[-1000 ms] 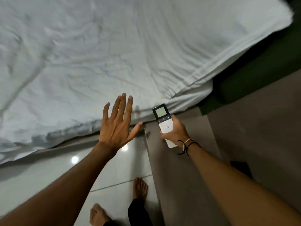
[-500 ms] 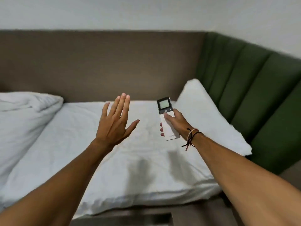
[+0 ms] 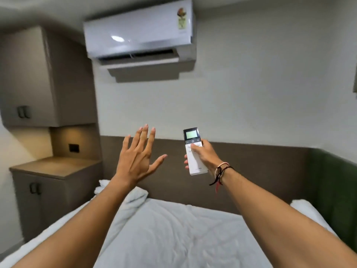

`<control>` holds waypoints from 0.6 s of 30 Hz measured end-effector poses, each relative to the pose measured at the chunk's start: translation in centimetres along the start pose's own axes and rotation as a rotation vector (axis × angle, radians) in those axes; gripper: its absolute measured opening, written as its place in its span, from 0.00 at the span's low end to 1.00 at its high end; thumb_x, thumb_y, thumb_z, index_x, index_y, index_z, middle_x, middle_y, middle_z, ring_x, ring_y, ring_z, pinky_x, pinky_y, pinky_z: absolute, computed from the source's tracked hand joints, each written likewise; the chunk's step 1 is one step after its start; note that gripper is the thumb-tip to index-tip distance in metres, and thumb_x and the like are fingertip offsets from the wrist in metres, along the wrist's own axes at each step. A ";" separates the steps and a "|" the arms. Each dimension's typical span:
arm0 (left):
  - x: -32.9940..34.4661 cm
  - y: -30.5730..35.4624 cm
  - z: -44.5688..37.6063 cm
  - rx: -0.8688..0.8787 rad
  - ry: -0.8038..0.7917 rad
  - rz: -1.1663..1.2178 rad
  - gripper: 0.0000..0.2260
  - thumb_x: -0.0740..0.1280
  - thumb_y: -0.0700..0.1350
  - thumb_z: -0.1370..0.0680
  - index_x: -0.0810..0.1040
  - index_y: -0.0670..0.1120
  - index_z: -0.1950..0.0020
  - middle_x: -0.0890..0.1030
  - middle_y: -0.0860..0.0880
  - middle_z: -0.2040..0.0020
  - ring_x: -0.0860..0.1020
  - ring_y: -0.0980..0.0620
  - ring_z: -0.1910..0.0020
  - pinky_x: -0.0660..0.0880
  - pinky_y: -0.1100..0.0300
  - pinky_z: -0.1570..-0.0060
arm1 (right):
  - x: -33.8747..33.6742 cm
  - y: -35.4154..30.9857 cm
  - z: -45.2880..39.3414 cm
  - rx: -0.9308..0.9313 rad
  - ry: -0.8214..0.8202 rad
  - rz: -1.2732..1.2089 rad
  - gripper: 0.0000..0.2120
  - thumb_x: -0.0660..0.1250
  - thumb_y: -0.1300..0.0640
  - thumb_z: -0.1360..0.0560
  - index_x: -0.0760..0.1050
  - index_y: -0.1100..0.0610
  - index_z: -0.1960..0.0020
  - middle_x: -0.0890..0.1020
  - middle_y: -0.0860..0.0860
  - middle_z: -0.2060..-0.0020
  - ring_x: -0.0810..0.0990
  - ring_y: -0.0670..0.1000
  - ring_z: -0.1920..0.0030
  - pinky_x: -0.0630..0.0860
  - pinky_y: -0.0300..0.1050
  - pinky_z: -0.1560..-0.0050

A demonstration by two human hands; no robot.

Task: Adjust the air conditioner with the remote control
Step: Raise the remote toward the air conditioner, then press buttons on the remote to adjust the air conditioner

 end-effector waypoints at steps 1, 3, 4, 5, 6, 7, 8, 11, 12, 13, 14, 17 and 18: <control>-0.9 -1.4 -0.2 -0.021 0.012 -0.014 0.41 0.47 0.70 0.22 0.54 0.44 0.18 0.59 0.39 0.18 0.60 0.41 0.20 0.63 0.38 0.25 | 1.4 -1.1 -0.3 -0.017 -0.001 -0.012 0.14 0.60 0.58 0.17 0.64 0.62 0.34 0.81 0.63 0.60 0.82 0.59 0.69 0.83 0.52 0.71; -2.5 -4.1 -0.4 -0.056 0.029 -0.061 0.41 0.46 0.71 0.23 0.53 0.45 0.18 0.57 0.40 0.18 0.59 0.41 0.19 0.62 0.38 0.24 | 4.2 -3.0 -0.7 -0.038 -0.005 -0.039 0.13 0.60 0.60 0.17 0.64 0.63 0.34 0.81 0.63 0.60 0.82 0.59 0.69 0.83 0.51 0.71; -3.4 -5.5 -0.5 -0.077 0.035 -0.083 0.42 0.44 0.71 0.23 0.51 0.45 0.17 0.56 0.40 0.17 0.58 0.42 0.19 0.61 0.38 0.24 | 5.7 -4.1 -0.9 -0.047 -0.009 -0.054 0.13 0.59 0.61 0.18 0.65 0.62 0.35 0.81 0.63 0.60 0.81 0.59 0.70 0.83 0.51 0.72; -3.8 -6.4 -0.5 -0.086 0.037 -0.094 0.42 0.43 0.72 0.23 0.50 0.46 0.17 0.55 0.41 0.17 0.56 0.42 0.18 0.60 0.39 0.23 | 6.7 -4.6 -1.0 -0.049 -0.011 -0.064 0.12 0.59 0.62 0.18 0.65 0.62 0.36 0.81 0.63 0.61 0.81 0.59 0.71 0.83 0.51 0.72; -4.0 -7.0 -0.4 -0.096 0.035 -0.099 0.42 0.42 0.72 0.24 0.48 0.47 0.17 0.54 0.41 0.17 0.56 0.42 0.18 0.59 0.39 0.22 | 7.4 -4.9 -1.0 -0.052 -0.014 -0.072 0.11 0.59 0.62 0.18 0.66 0.61 0.36 0.81 0.63 0.61 0.81 0.59 0.71 0.83 0.51 0.72; -4.4 -7.7 -0.3 -0.105 0.043 -0.108 0.42 0.41 0.72 0.24 0.48 0.47 0.17 0.53 0.41 0.17 0.55 0.43 0.18 0.58 0.39 0.22 | 8.3 -5.5 -1.0 -0.061 -0.024 -0.077 0.11 0.59 0.62 0.19 0.66 0.60 0.37 0.81 0.64 0.61 0.82 0.59 0.71 0.83 0.51 0.72; -4.7 -8.3 -0.2 -0.113 0.047 -0.112 0.42 0.41 0.72 0.24 0.48 0.47 0.17 0.53 0.42 0.17 0.55 0.43 0.18 0.58 0.39 0.21 | 9.1 -5.7 -1.0 -0.071 -0.032 -0.083 0.11 0.59 0.62 0.18 0.67 0.60 0.37 0.81 0.64 0.60 0.82 0.59 0.70 0.83 0.51 0.71; -5.3 -9.8 0.2 -0.126 0.043 -0.129 0.43 0.40 0.73 0.24 0.48 0.47 0.17 0.53 0.42 0.17 0.55 0.43 0.18 0.58 0.40 0.21 | 10.5 -6.4 -1.1 -0.083 -0.044 -0.095 0.11 0.60 0.59 0.18 0.67 0.59 0.37 0.82 0.65 0.56 0.83 0.61 0.68 0.83 0.52 0.68; -5.4 -10.3 0.4 -0.130 0.042 -0.135 0.43 0.41 0.73 0.24 0.48 0.47 0.17 0.53 0.42 0.17 0.55 0.43 0.18 0.58 0.40 0.21 | 10.9 -6.5 -1.2 -0.078 -0.049 -0.101 0.11 0.61 0.59 0.18 0.67 0.59 0.37 0.82 0.65 0.56 0.83 0.61 0.67 0.83 0.52 0.68; -5.6 -10.7 0.5 -0.131 0.040 -0.141 0.42 0.41 0.73 0.24 0.48 0.47 0.17 0.53 0.42 0.17 0.55 0.43 0.18 0.59 0.40 0.22 | 11.0 -6.6 -1.2 -0.072 -0.049 -0.103 0.12 0.61 0.58 0.18 0.66 0.59 0.37 0.82 0.65 0.56 0.84 0.61 0.67 0.83 0.52 0.68; -5.8 -11.1 0.5 -0.131 0.042 -0.147 0.42 0.41 0.73 0.24 0.49 0.47 0.17 0.54 0.42 0.17 0.56 0.43 0.18 0.59 0.40 0.22 | 11.1 -6.7 -1.4 -0.072 -0.048 -0.109 0.12 0.61 0.58 0.18 0.66 0.60 0.37 0.82 0.65 0.56 0.84 0.60 0.68 0.82 0.51 0.69; -6.1 -11.7 0.3 -0.132 0.038 -0.146 0.42 0.43 0.72 0.24 0.51 0.46 0.17 0.56 0.41 0.18 0.58 0.42 0.19 0.61 0.39 0.23 | 11.2 -7.2 -1.5 -0.076 -0.041 -0.106 0.12 0.61 0.58 0.19 0.66 0.60 0.36 0.83 0.67 0.54 0.84 0.58 0.71 0.81 0.49 0.72; -6.2 -11.8 0.3 -0.131 0.039 -0.143 0.42 0.43 0.72 0.24 0.52 0.46 0.18 0.57 0.41 0.18 0.58 0.42 0.19 0.62 0.38 0.23 | 11.3 -7.3 -1.6 -0.081 -0.040 -0.103 0.13 0.61 0.58 0.19 0.66 0.60 0.36 0.83 0.68 0.52 0.84 0.58 0.71 0.81 0.48 0.72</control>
Point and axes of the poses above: each hand's wrist, its own z-axis away from the middle knuckle, its own x-axis out of the palm, y = z × x, the point moved 8 cm from there along -z, towards the middle knuckle
